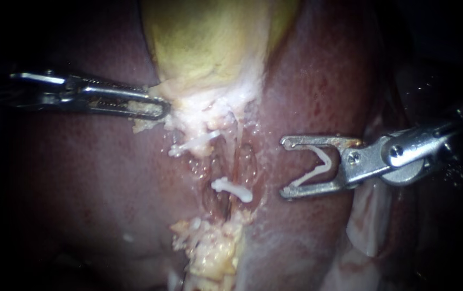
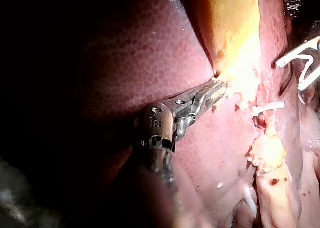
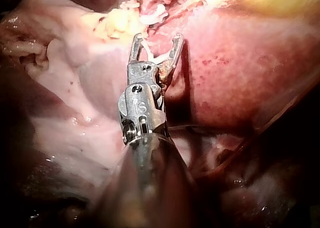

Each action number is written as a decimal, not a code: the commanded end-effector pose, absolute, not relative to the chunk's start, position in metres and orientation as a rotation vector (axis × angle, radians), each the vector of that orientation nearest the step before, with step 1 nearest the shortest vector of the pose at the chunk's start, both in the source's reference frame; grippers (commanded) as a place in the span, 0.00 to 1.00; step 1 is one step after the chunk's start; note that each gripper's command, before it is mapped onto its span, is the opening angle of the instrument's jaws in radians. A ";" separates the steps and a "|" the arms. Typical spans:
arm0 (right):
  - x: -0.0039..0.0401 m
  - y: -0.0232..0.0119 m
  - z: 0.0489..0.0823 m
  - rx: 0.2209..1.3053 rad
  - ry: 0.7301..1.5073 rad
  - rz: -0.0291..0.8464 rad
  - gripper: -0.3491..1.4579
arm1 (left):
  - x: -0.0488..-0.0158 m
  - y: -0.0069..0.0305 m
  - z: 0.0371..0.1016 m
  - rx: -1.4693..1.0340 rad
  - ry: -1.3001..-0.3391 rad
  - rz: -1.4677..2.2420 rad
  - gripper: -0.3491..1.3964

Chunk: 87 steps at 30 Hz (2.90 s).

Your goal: Clipping second clip right tube

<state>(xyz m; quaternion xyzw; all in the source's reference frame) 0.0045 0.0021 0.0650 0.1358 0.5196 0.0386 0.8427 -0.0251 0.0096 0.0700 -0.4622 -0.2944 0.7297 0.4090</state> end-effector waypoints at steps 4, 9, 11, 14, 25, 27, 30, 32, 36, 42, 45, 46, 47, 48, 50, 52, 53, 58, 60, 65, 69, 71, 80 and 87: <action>0.0045 0.0021 0.0650 0.286 1.097 0.082 0.47 | -0.0230 0.0099 0.0681 -1.164 -0.744 1.835 0.00; 0.0046 0.0021 0.0651 0.291 1.099 0.079 0.47 | -0.0197 0.0109 0.0652 -1.155 -0.713 1.818 0.00; 0.0048 0.0020 0.0652 0.295 1.100 0.077 0.47 | -0.0191 0.0117 0.0642 -1.155 -0.703 1.805 0.00; 0.0052 0.0021 0.0653 0.317 1.108 0.066 0.47 | -0.0189 0.0123 0.0635 -1.160 -0.707 1.787 0.00; 0.0092 0.0008 0.0671 0.598 1.121 0.340 0.44 | -0.0192 0.0121 0.0631 -1.162 -0.700 1.790 0.00; 0.0105 0.0005 0.0677 0.644 1.124 0.409 0.44 | -0.0193 0.0120 0.0631 -1.165 -0.696 1.794 0.00; 0.0123 0.0003 0.0687 0.688 1.121 0.480 0.44 | -0.0194 0.0120 0.0630 -1.164 -0.695 1.794 0.00; 0.0132 0.0004 0.0693 0.707 1.117 0.521 0.44 | -0.0194 0.0119 0.0629 -1.164 -0.695 1.794 0.00; 0.0143 0.0007 0.0707 0.741 1.119 0.590 0.44 | -0.0196 0.0119 0.0629 -1.164 -0.693 1.793 0.00; 0.0154 0.0013 0.0721 0.776 1.137 0.656 0.44 | -0.0198 0.0119 0.0630 -1.164 -0.692 1.793 0.00; 0.0159 0.0012 0.0726 0.785 1.146 0.673 0.44 | -0.0198 0.0119 0.0630 -1.163 -0.692 1.793 0.00; 0.0160 0.0011 0.0727 0.788 1.147 0.678 0.44 | -0.0198 0.0119 0.0630 -1.163 -0.691 1.793 0.00; 0.0162 0.0011 0.0728 0.791 1.152 0.683 0.44 | -0.0199 0.0119 0.0630 -1.163 -0.691 1.793 0.00; 0.0164 0.0010 0.0730 0.794 1.159 0.689 0.44 | -0.0199 0.0119 0.0630 -1.163 -0.691 1.793 0.00; 0.0167 0.0008 0.0733 0.809 1.169 0.711 0.44 | -0.0199 0.0119 0.0630 -1.163 -0.687 1.792 0.00; 0.0169 0.0007 0.0734 0.817 1.177 0.722 0.44 | -0.0199 0.0119 0.0630 -1.163 -0.687 1.792 0.00; 0.0170 0.0007 0.0735 0.817 1.177 0.722 0.44 | -0.0199 0.0118 0.0630 -1.163 -0.687 1.792 0.00; 0.0170 0.0007 0.0735 0.838 1.182 0.730 0.44 | -0.0200 0.0118 0.0630 -1.163 -0.687 1.792 0.00; 0.0170 0.0007 0.0735 0.848 1.187 0.740 0.44 | -0.0200 0.0118 0.0630 -1.163 -0.687 1.792 0.00; 0.0171 0.0005 0.0734 0.871 1.187 0.723 0.44 | -0.0200 0.0119 0.0630 -1.163 -0.687 1.792 0.00; 0.0172 0.0002 0.0731 0.903 1.200 0.708 0.44 | -0.0200 0.0119 0.0630 -1.163 -0.687 1.792 0.00; 0.0172 0.0000 0.0728 0.926 1.206 0.703 0.44 | -0.0200 0.0119 0.0630 -1.163 -0.687 1.792 0.00; 0.0175 -0.0008 0.0714 0.979 1.223 0.647 0.43 | -0.0200 0.0119 0.0630 -1.163 -0.687 1.792 0.00; 0.0175 -0.0006 0.0710 0.980 1.223 0.649 0.42 | -0.0200 0.0119 0.0630 -1.163 -0.687 1.792 0.00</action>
